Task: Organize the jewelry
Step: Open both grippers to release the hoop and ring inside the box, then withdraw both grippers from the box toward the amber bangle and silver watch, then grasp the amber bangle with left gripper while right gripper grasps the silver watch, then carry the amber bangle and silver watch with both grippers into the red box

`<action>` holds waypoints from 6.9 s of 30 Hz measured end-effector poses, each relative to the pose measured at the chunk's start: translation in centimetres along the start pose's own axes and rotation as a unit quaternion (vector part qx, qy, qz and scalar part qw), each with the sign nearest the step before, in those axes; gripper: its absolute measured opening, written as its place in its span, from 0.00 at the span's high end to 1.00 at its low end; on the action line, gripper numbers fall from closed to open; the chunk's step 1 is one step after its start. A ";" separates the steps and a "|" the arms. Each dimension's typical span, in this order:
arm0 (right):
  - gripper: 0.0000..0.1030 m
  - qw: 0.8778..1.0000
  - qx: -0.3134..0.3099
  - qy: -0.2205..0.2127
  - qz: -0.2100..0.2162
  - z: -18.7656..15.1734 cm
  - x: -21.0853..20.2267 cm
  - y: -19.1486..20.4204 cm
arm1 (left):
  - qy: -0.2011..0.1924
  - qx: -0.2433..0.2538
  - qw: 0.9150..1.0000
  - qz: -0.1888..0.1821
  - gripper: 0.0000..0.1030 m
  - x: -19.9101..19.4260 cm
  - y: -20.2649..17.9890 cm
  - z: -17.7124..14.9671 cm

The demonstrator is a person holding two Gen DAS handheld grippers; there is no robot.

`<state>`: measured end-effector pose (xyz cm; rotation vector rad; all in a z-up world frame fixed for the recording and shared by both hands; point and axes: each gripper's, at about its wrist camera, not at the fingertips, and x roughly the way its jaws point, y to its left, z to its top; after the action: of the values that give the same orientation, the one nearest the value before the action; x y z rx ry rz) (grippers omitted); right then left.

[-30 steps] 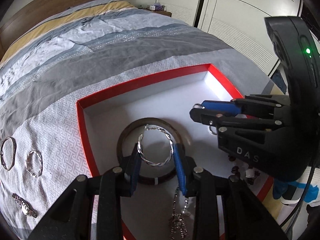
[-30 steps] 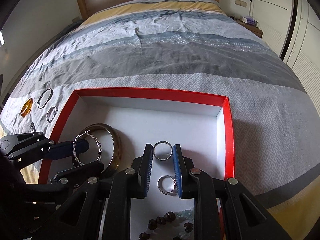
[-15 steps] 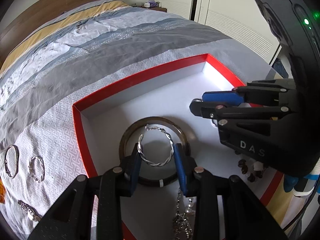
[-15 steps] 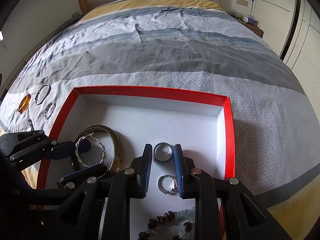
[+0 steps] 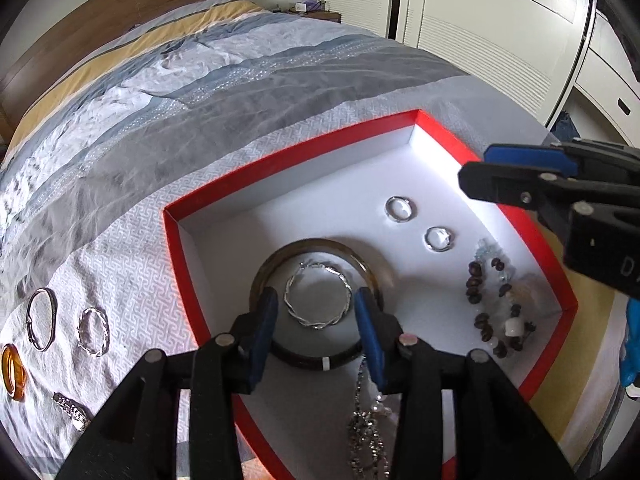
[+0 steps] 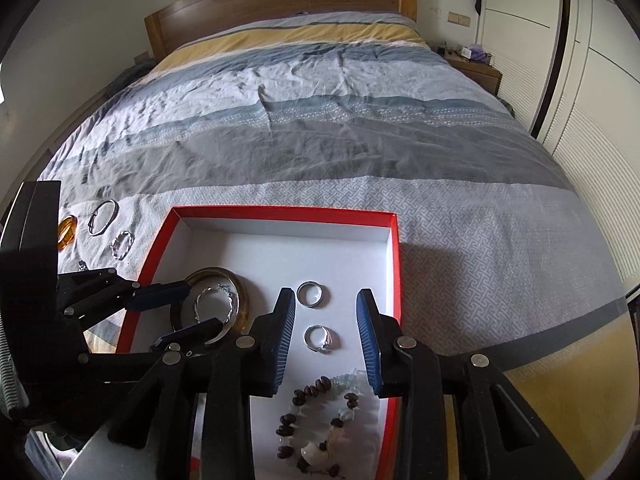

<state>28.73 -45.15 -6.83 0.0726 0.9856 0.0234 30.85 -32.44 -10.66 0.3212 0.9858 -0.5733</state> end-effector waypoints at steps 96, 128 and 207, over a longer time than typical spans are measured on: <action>0.59 0.976 -0.120 0.034 0.179 -1.4 4.6 30.1 | -0.063 -0.302 0.935 0.178 0.59 -15.8 33.4 -18.3; 0.76 0.972 -0.157 0.027 0.175 -2.3 11.2 31.3 | -0.056 -0.297 0.926 0.226 0.59 -5.3 36.2 -16.3; 0.77 0.992 0.040 -0.084 0.088 -6.6 -8.8 7.8 | -0.097 -0.145 0.984 0.045 0.91 -14.5 8.6 -7.0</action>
<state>18.45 -37.45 -2.61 0.2319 0.8086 0.1371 24.96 -17.48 -1.97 0.0484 0.8481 -0.3632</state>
